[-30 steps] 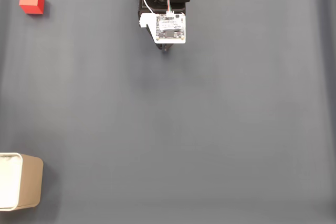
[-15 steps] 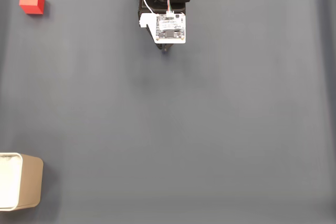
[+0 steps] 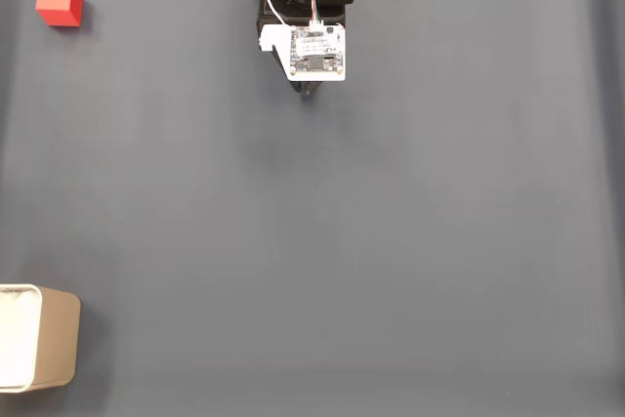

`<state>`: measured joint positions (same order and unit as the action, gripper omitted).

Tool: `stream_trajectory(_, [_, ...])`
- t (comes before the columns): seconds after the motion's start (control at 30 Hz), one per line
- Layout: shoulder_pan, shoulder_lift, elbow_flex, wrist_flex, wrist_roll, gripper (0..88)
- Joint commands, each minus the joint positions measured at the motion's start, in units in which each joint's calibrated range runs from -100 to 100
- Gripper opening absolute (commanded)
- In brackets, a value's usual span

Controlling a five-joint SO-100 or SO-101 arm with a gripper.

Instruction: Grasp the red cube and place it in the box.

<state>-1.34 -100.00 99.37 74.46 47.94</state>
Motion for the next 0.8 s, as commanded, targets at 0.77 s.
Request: stream_trajectory(0.77, [1.6, 4.0, -3.9, -21.9, -2.1, 0.0])
